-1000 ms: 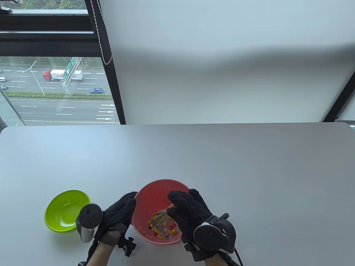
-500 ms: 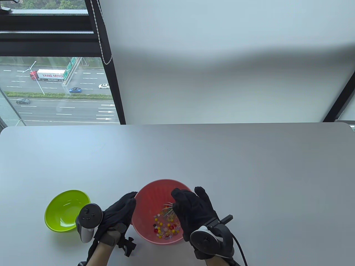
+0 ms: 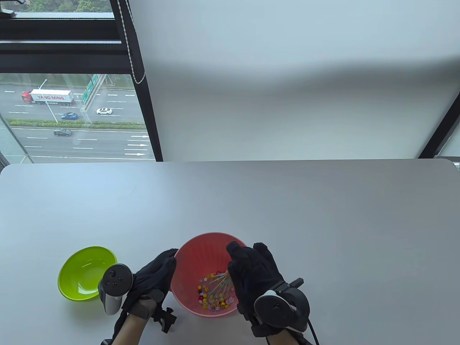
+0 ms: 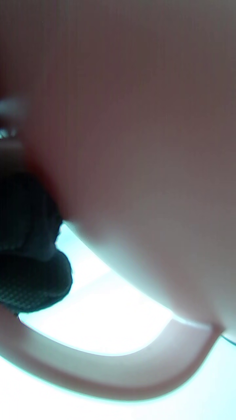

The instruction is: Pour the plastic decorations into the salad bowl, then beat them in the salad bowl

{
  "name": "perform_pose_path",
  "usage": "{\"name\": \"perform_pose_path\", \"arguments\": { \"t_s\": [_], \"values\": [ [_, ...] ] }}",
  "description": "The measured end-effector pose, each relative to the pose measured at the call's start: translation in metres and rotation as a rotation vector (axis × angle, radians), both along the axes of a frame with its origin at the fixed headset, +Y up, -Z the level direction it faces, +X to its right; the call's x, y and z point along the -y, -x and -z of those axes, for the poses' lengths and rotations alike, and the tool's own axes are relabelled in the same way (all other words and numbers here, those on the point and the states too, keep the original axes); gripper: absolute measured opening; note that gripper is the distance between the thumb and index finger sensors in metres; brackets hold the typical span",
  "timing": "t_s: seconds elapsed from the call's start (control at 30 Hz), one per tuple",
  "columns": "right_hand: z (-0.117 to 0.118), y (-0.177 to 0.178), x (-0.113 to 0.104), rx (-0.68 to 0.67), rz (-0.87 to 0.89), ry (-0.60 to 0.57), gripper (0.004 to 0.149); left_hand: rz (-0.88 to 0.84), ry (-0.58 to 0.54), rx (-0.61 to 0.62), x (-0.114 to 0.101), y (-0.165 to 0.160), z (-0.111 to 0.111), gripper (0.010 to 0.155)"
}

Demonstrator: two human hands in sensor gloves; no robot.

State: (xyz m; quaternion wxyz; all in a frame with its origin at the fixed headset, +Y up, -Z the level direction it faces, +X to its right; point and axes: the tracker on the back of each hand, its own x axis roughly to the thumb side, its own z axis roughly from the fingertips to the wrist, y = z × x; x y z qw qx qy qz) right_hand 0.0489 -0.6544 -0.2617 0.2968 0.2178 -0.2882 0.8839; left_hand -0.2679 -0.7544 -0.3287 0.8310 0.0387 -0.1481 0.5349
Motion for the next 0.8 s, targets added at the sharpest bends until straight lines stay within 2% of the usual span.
{"name": "perform_pose_path", "arguments": {
  "t_s": [0.27,0.8],
  "values": [
    [0.0005,0.0063,0.0021,-0.031,0.019,0.028,0.047,-0.002,0.0,0.0,0.0001,0.0001,-0.0001,0.065],
    [-0.0031,0.0099,0.0011,0.057,-0.092,-0.068,0.046,-0.001,0.0,-0.001,0.0002,0.0,-0.0002,0.065]
  ]
}}
